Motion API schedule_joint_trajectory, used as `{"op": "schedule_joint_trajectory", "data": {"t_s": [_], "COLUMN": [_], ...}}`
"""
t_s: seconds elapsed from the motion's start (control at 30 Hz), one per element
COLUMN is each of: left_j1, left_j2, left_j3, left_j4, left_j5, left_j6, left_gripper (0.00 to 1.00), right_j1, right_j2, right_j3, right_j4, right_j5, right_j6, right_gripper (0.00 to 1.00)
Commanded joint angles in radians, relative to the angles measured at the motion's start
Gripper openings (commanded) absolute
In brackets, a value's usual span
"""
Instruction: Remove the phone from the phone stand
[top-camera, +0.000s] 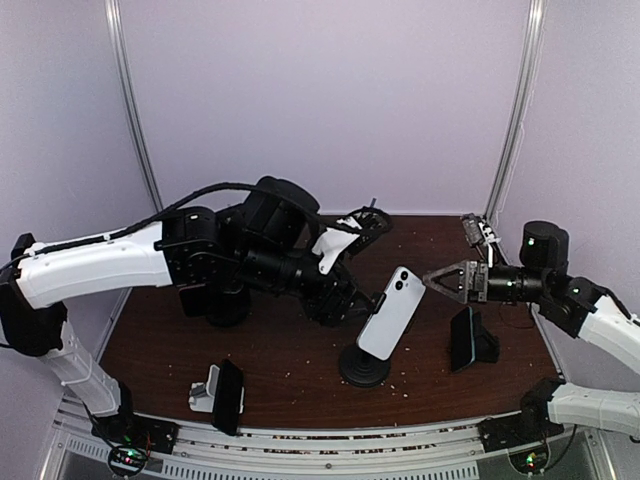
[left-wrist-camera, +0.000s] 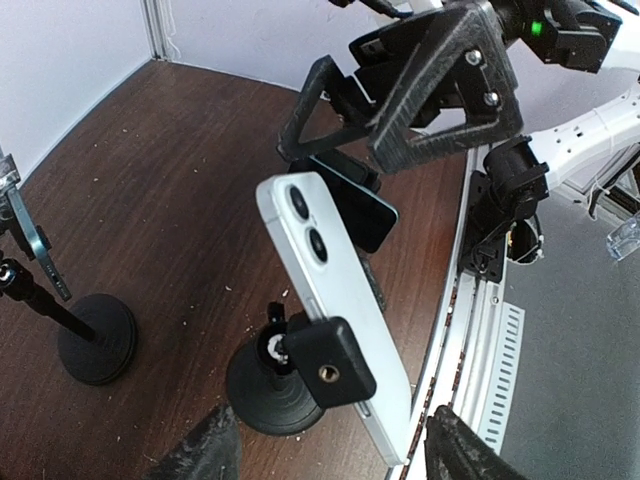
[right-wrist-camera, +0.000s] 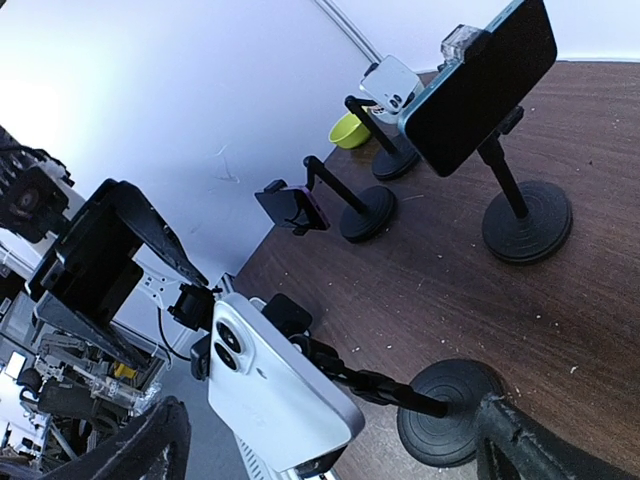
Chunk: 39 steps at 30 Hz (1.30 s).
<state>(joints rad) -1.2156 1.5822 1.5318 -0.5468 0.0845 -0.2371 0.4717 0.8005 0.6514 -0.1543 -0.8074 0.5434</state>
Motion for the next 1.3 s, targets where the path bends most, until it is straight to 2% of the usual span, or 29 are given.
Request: {"op": "schedule_joint_trajectory", "data": {"t_s": [0.0, 0.2, 0.67, 0.97, 1.27], "left_j1": [0.027, 0.055, 0.083, 0.09, 0.111], "left_j2": [0.043, 0.085, 0.181, 0.2, 0.202], "left_j3": [0.07, 0.097, 0.184, 0.178, 0.169], "left_j4": [0.013, 0.022, -0.032, -0.037, -0.036], "left_j5": [0.062, 0.156, 0.277, 0.276, 0.27], "left_j6": [-0.032, -0.069, -0.085, -0.097, -0.096], "left_gripper": [0.63, 0.59, 0.55, 0.37, 0.14], "right_j1": [0.004, 0.004, 0.004, 0.004, 0.006], "right_j2": [0.007, 0.013, 0.072, 0.128, 0.217], "right_j3": [-0.076, -0.167, -0.198, -0.241, -0.251], "right_j4": [0.207, 0.444, 0.608, 0.755, 0.913], "right_j5": [-0.079, -0.153, -0.192, -0.184, -0.257], "right_j6": [-0.004, 0.061, 0.108, 0.139, 0.174], "right_gripper": [0.99, 1.0, 1.0, 0.99, 1.0]}}
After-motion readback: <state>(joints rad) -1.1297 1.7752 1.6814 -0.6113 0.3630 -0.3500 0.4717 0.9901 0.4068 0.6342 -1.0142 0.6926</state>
